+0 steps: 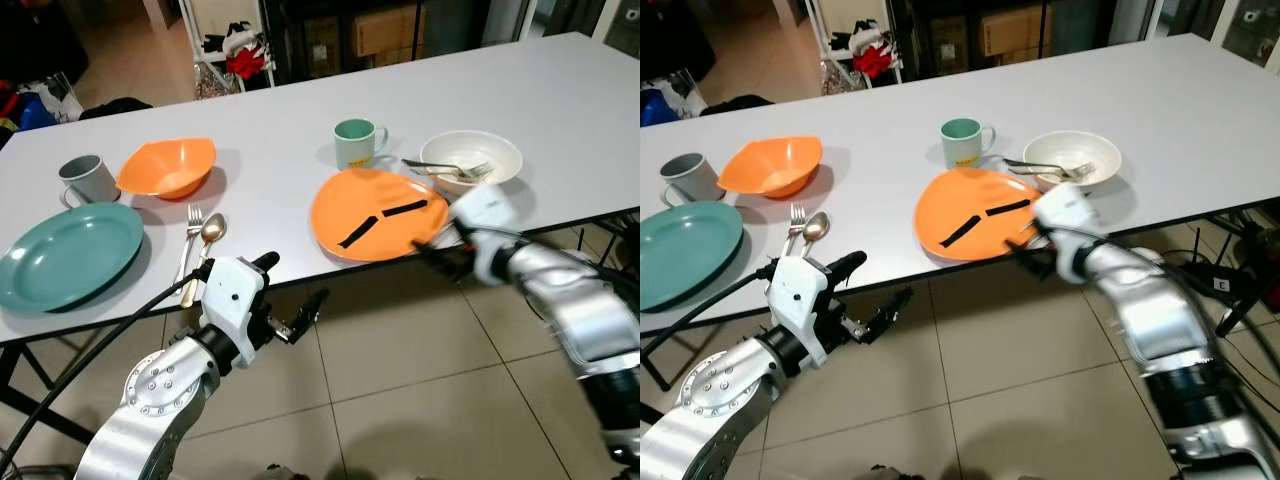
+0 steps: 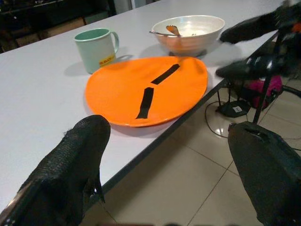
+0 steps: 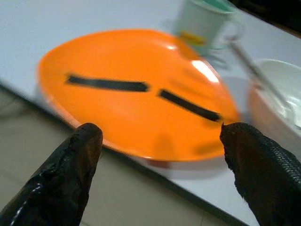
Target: Setting the table
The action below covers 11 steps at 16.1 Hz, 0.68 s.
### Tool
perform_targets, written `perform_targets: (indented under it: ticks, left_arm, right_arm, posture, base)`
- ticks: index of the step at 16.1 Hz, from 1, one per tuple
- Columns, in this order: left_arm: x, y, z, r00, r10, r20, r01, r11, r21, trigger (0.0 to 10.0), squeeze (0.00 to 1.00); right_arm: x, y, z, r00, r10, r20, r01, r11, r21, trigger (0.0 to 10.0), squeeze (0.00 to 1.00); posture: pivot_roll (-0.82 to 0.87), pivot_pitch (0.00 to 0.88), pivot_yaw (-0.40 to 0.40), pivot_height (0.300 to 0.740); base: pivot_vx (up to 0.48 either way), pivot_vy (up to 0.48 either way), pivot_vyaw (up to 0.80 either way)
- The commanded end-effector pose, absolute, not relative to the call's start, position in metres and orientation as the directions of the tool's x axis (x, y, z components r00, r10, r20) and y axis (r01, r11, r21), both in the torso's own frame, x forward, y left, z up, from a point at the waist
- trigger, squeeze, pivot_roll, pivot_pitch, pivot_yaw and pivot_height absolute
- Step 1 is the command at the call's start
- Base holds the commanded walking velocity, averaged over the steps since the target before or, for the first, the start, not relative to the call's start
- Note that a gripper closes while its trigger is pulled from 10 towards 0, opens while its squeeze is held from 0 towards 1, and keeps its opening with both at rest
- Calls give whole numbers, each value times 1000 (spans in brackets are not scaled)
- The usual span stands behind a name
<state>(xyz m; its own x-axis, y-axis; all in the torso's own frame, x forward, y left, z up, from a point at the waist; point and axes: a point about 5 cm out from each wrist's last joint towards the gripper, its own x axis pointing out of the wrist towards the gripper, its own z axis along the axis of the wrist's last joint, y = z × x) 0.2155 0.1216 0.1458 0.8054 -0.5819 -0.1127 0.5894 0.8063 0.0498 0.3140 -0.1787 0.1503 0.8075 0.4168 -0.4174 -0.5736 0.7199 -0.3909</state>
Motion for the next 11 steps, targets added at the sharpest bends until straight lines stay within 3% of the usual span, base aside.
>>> perform_targets:
  ticks: [1, 3, 4, 5, 11]
  left_arm:
    - [217, 120, 145, 788, -601, -135, 613, 787, 76, 10000, 400]
    - [213, 119, 144, 764, -624, -162, 641, 763, 85, 10000, 396]
    - [211, 118, 142, 750, -636, -183, 657, 747, 99, 10000, 329]
    - [210, 118, 142, 749, -636, -185, 659, 746, 102, 10000, 306]
    - [205, 122, 144, 754, -627, -194, 651, 753, 97, 10000, 278]
  right_arm:
    - [318, -165, 147, 774, 457, -439, -629, 636, -448, 10000, 0]
    - [324, -156, 145, 758, 475, -448, -652, 590, -476, 10000, 0]
    - [328, -153, 139, 737, 474, -481, -675, 507, -535, 10000, 0]
    - [331, -150, 135, 724, 480, -496, -690, 486, -537, 10000, 0]
    - [355, -146, 127, 725, 458, -515, -688, 441, -576, 10000, 0]
  posture:
    - [-97, 0, 132, 740]
    - [-96, 0, 131, 740]
    - [-86, 2, 125, 740]
    - [-84, 5, 124, 740]
    - [-60, 41, 117, 740]
  base:
    - [0, 0, 0]
    - [0, 0, 0]
    - [0, 0, 0]
    - [0, 0, 0]
    - [0, 0, 0]
